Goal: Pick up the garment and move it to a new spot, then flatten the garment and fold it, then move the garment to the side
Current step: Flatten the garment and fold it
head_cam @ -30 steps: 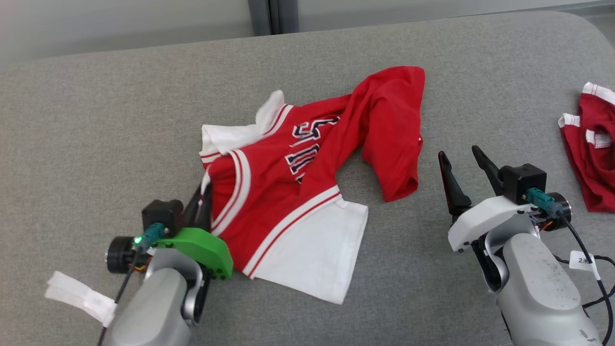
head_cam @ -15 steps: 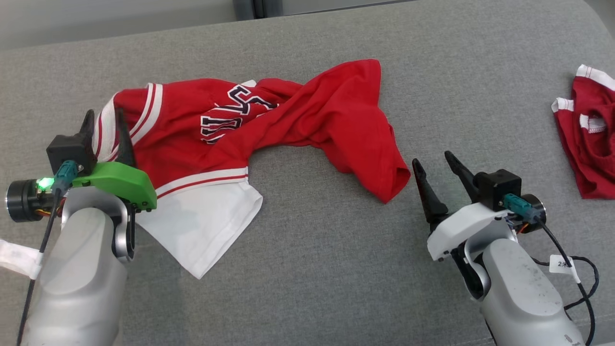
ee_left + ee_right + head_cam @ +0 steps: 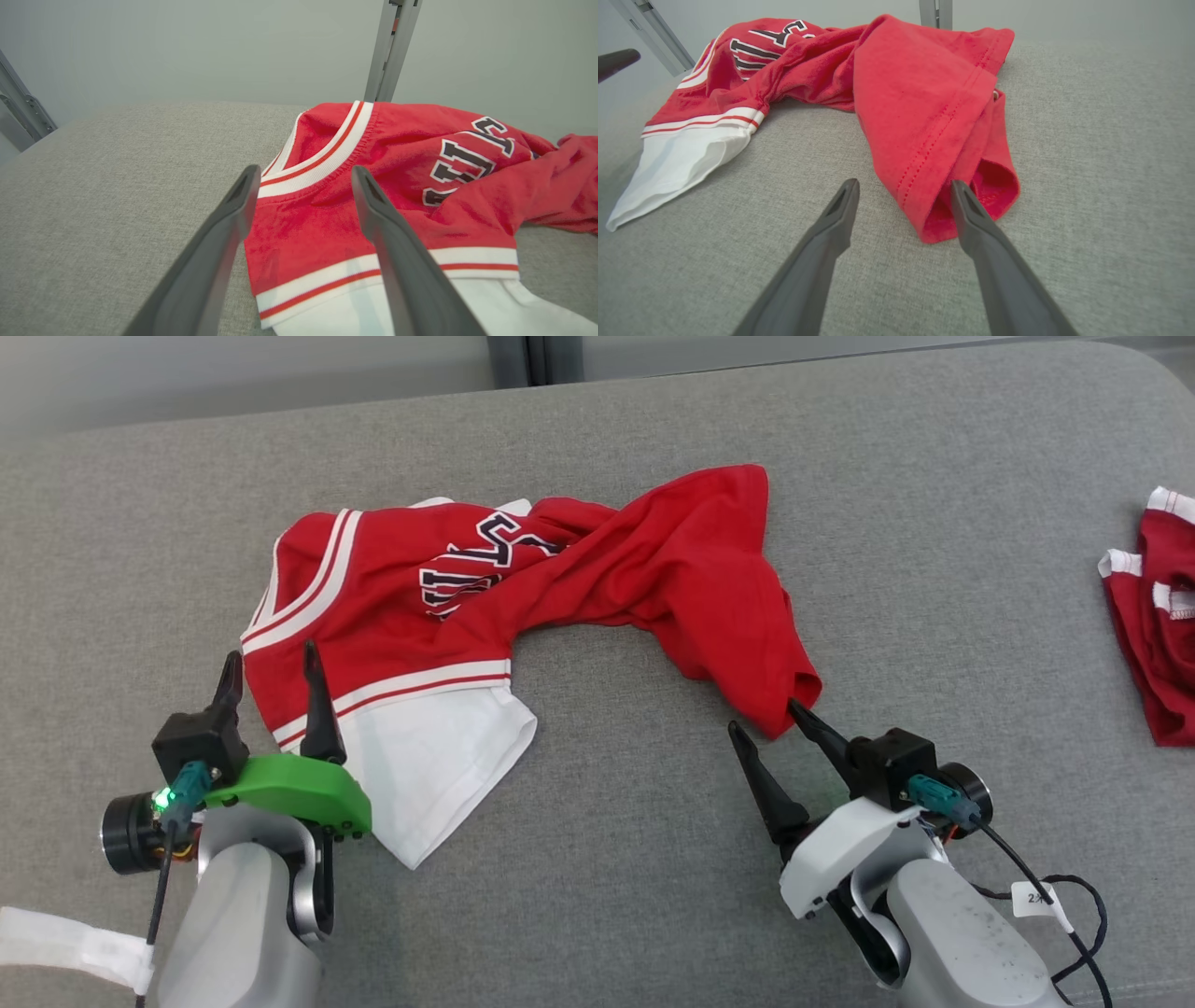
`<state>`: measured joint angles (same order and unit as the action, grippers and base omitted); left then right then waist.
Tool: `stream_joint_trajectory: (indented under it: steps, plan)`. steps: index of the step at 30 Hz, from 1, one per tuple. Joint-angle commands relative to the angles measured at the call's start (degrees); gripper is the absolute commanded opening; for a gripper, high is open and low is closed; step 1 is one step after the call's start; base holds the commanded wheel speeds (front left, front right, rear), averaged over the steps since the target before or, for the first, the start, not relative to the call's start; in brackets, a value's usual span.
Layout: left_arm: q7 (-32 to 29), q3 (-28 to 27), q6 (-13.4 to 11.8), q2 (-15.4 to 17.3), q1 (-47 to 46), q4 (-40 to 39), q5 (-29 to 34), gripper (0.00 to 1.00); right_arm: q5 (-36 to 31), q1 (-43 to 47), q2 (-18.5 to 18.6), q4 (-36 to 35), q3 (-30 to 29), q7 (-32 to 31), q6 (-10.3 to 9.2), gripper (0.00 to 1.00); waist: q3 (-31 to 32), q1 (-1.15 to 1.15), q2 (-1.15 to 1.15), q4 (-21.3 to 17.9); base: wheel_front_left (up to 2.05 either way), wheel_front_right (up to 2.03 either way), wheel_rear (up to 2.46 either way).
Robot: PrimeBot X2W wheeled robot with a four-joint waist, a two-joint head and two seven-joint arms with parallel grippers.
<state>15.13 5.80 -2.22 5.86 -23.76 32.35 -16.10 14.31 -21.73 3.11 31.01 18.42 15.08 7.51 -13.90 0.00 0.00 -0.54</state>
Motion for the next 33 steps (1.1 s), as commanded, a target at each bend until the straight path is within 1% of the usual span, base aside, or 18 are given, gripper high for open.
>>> stream_joint_trajectory:
  steps: [1, 3, 4, 5, 6, 7, 13, 18, 22, 26, 28, 31, 32, 33]
  plan:
    - [0.0, -0.5, 0.4, -0.6, 1.5, -0.7, 1.0, 1.00, -0.1, 0.5, 0.6, 0.5, 0.1, 0.1, -0.05, 1.00, 0.5, 0.00, 0.00, 1.0, 0.00, 0.00, 0.00]
    - [0.0, -0.8, 1.2, -1.3, 3.1, -1.5, 1.6, 1.00, -0.4, 0.4, 0.5, 1.1, -0.1, 0.1, -0.05, 1.00, 0.9, 0.00, 0.00, 1.7, 0.00, 0.00, 0.00]
    - [0.0, -1.0, 1.4, -1.7, 3.8, -1.8, 1.9, 1.00, -0.7, 0.2, 0.5, 1.5, -0.1, 0.1, -0.05, 0.76, 1.1, 0.00, 0.00, 2.0, 0.00, 0.00, 0.00]
    - [0.0, -1.0, 1.8, -1.9, 4.3, -1.9, 2.1, 1.00, -0.9, 0.1, 0.5, 1.9, -0.2, 0.1, -0.05, 0.46, 1.3, 0.00, 0.00, 2.3, 0.00, 0.00, 0.00]
    - [0.0, -1.0, 2.1, -2.2, 5.0, -2.0, 2.4, 1.00, -1.0, -0.1, 0.4, 2.3, -0.4, 0.1, -0.05, 0.08, 1.6, 0.00, 0.00, 2.6, 0.00, 0.00, 0.00]
    - [0.0, -0.8, 2.4, -2.4, 5.5, -2.2, 2.6, 1.00, -1.2, -0.2, 0.4, 2.4, -0.4, 0.1, -0.05, 0.00, 1.8, 0.00, 0.00, 2.9, 0.00, 0.00, 0.00]
    - [0.0, 0.6, 3.7, -2.8, 8.8, -4.0, 2.2, 1.00, 0.0, -1.0, 0.2, 1.0, 0.2, 0.1, -0.05, 0.00, 3.4, 0.00, 0.00, 3.8, 0.00, 0.00, 0.00]
    - [0.0, 3.1, 2.9, -2.8, 12.0, -5.1, -0.1, 1.00, 3.0, -1.7, 0.0, -2.8, 1.5, 0.1, -0.05, 0.00, 5.2, 0.00, 0.00, 3.6, 0.00, 0.00, 0.00]
    - [0.0, 4.8, 2.3, -2.8, 14.1, -5.5, -0.7, 1.00, 7.7, -2.5, 0.0, -6.9, 0.9, 0.1, -0.05, 0.00, 6.0, 0.00, 0.00, 3.2, 0.00, 0.00, 0.00]
    - [0.0, 5.8, 2.1, -2.8, 14.7, -5.7, -0.8, 1.00, 11.7, -3.7, 0.1, -8.7, -2.8, 0.1, -0.05, 0.00, 5.7, 0.00, 0.00, 3.1, 0.00, 0.00, 0.00]
    - [0.0, 6.3, 2.0, -2.8, 14.5, -5.8, -0.9, 1.00, 13.0, -4.6, 1.4, -7.1, -5.6, 0.1, -0.05, 0.00, 5.3, 0.00, 0.00, 3.3, 0.00, 0.00, 0.00]
    - [0.0, 7.0, 1.9, -2.9, 13.8, -5.6, -1.0, 1.00, 11.8, -6.6, 4.1, -1.5, -9.4, 0.0, -0.06, 0.00, 4.8, 0.00, 0.00, 3.6, 0.00, 0.00, 0.00]
    - [0.0, 7.3, 1.9, -2.8, 13.6, -5.5, -1.1, 1.00, 10.5, -7.4, 5.1, 0.3, -10.3, 0.0, -0.05, 0.30, 4.7, 0.00, 0.00, 3.7, 0.00, 0.00, 0.00]
    - [0.0, 7.9, 1.9, -2.8, 13.2, -5.1, -1.4, 1.00, 8.2, -8.6, 6.6, 4.6, -12.5, 0.1, -0.06, 0.47, 4.6, 0.00, 0.00, 3.9, 0.00, 0.00, 0.00]
